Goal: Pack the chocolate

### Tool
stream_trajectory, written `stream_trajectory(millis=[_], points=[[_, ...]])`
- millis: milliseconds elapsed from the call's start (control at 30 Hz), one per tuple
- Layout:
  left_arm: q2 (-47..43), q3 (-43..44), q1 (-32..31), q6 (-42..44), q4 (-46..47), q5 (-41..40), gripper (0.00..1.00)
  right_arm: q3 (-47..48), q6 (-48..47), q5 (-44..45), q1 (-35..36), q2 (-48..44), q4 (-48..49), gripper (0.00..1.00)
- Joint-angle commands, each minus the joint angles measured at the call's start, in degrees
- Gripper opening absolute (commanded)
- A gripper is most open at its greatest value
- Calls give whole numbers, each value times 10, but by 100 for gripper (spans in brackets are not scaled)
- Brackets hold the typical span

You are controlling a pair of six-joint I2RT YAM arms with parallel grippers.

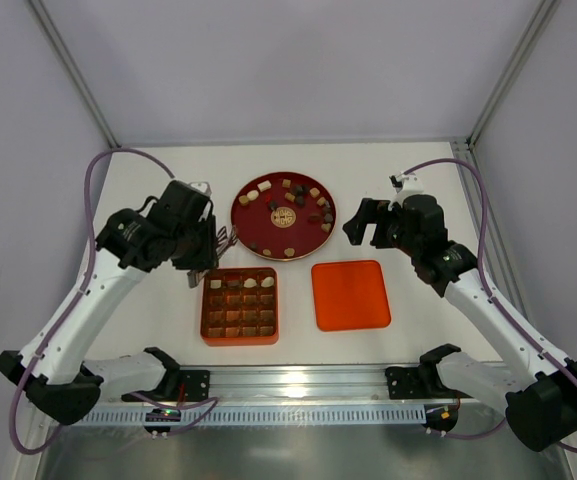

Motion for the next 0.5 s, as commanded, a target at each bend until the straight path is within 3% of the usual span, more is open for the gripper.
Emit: stream_trajectory(millis=[0, 467], points=[[46, 62, 2, 31, 50, 16, 36, 14, 0, -3, 4, -12, 19, 100], [369, 328, -16, 127, 138, 76, 37, 26, -3, 6, 4, -42, -22, 100]])
